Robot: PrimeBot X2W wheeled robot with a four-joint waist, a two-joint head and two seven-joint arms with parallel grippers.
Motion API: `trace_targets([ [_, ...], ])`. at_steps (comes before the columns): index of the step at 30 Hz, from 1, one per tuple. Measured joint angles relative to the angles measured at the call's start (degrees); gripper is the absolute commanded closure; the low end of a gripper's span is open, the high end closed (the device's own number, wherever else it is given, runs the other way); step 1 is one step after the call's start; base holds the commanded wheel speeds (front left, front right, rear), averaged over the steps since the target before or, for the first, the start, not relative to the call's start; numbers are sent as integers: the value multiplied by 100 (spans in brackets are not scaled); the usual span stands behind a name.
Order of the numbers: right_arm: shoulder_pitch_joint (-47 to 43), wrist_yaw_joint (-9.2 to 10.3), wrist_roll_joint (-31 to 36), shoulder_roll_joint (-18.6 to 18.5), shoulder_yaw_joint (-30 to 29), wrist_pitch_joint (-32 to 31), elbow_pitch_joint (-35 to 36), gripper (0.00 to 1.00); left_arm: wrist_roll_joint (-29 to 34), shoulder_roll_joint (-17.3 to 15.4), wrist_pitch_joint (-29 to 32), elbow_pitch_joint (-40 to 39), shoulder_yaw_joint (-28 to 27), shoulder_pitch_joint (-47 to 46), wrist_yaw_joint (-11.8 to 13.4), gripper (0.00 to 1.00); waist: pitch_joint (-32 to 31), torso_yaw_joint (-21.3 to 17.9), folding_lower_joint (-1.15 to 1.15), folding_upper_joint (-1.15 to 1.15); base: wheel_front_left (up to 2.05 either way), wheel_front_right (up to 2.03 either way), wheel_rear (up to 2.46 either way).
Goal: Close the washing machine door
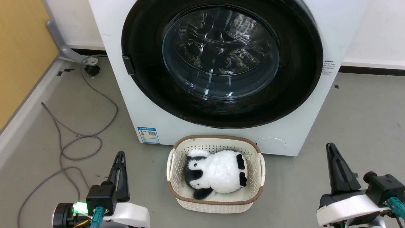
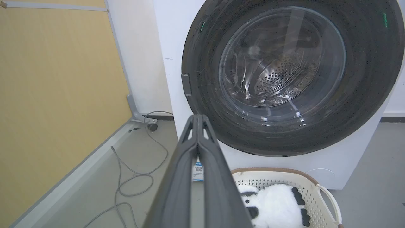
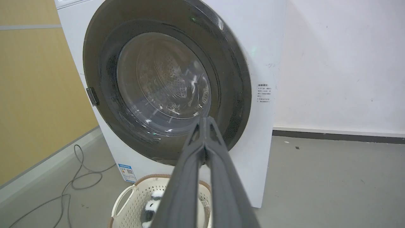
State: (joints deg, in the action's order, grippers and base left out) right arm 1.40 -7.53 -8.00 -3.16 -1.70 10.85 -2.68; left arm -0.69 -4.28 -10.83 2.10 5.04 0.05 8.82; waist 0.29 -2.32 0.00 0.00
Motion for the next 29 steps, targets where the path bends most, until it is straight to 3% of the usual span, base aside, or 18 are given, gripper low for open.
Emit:
trace_targets([
  [29,-1,0,259,0,49,-357,89,100,8,33,363,-64,-164,0,-296,100,-9,78,0,0,0,0,0],
])
